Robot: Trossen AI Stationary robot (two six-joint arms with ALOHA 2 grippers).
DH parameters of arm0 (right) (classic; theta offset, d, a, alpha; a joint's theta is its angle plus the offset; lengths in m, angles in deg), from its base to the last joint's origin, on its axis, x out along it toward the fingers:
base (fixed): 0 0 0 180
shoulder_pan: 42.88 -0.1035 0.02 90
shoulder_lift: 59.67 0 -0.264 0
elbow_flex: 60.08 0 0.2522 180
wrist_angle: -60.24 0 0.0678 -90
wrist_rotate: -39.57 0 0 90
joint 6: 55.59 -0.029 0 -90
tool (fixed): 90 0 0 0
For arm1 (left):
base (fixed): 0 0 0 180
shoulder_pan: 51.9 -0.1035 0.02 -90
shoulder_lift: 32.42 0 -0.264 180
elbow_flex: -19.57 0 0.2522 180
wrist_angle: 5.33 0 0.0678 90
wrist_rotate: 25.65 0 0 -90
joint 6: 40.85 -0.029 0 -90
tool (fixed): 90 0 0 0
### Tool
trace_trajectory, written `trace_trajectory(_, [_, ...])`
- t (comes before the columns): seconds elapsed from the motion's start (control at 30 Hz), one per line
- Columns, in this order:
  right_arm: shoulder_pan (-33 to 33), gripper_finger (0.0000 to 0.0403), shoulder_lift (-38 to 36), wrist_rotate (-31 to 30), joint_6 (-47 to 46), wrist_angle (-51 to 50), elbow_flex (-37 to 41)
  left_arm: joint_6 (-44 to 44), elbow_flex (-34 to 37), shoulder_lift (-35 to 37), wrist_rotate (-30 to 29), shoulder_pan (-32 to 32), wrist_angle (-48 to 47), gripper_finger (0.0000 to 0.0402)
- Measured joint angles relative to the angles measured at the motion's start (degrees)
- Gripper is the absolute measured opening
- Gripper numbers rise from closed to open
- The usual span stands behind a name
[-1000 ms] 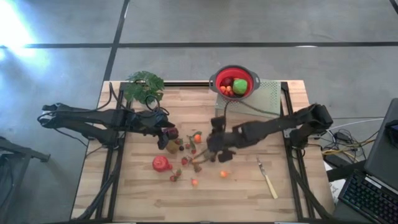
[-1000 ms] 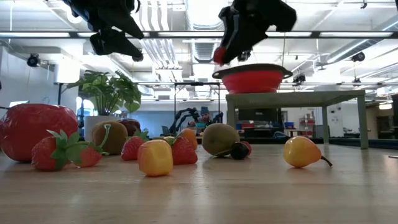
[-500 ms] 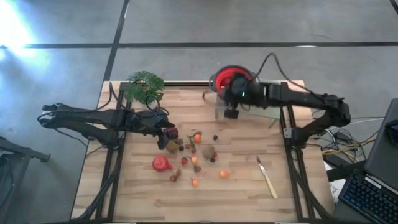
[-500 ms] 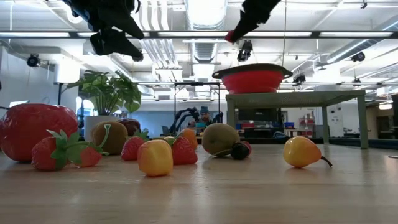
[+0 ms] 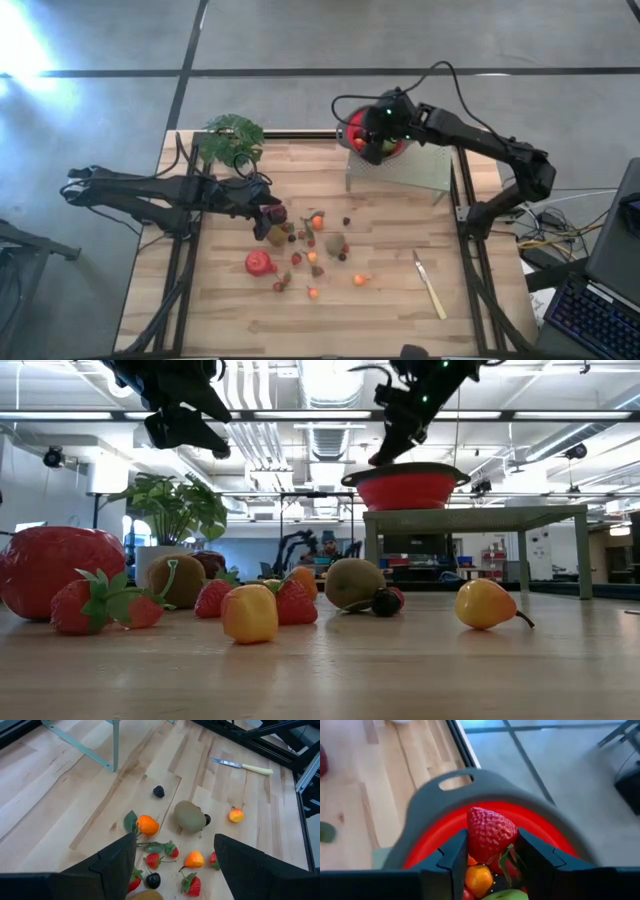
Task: Pick & Place Fruit
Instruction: Put the strawberry into the strainer bowl on the shelf, then put the blackberry into the strainer bowl on the shelf
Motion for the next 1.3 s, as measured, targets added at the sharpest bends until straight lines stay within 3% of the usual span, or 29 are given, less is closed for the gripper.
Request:
trace_trajectory(0.67, [1.2, 0.0198, 3.0, 0.1, -0.1, -2.2, -0.6, 0.0, 0.0, 0.0, 0.0, 0.0, 0.0, 0.0273])
trace_trajectory(1.03, [1.1, 0.0178, 1.6, 0.4, -1.5, -3.3, -0.8, 0.0, 0.0, 0.0, 0.0, 0.0, 0.0, 0.0273])
trace_trajectory(1.3, [-0.6, 0.0161, -0.1, 10.1, -2.9, -4.5, -0.8, 0.0, 0.0, 0.0, 0.0, 0.0, 0.0, 0.0273])
